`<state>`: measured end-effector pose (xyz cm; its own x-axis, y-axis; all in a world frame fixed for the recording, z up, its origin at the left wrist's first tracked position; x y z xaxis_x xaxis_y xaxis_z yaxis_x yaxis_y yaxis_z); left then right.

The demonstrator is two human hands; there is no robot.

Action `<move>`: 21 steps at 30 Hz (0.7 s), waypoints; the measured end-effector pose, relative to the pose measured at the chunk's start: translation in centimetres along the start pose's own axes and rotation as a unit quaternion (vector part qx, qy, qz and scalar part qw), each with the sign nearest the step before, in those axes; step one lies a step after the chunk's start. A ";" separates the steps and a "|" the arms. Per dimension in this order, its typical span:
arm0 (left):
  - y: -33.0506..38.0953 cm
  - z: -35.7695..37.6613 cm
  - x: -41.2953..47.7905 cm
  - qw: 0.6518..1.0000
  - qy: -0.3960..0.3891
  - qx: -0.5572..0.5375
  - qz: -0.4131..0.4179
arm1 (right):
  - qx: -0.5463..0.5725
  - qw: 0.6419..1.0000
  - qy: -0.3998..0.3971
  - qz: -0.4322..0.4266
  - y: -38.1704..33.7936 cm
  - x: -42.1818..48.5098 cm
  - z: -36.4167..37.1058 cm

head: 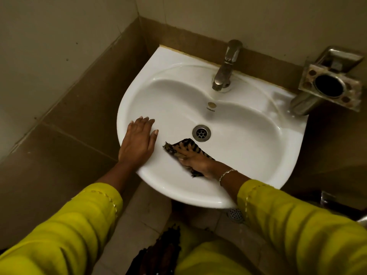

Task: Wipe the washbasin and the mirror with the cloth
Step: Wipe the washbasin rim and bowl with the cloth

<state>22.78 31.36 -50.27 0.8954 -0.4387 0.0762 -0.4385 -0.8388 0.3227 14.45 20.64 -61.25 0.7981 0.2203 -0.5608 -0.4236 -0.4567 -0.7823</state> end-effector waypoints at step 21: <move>0.7 -0.6 -0.4 0.999 0.011 -0.035 0.017 | 0.679 0.733 0.033 -0.026 -6.2 1.2 -1.4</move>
<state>22.17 31.15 -49.55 0.8824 -0.4576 0.1093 -0.4621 -0.7991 0.3846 18.59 22.55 -56.66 0.8283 0.1451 -0.5411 -0.3921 0.8401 -0.3749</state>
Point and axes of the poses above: each hand's wrist, its own x-axis towards the middle knuckle, its own z-axis out of the palm, y = z × x, the point moved 10 cm from there along x, towards the middle knuckle, and after that the axes turned 2 degrees about y, right-handed, at the moved point
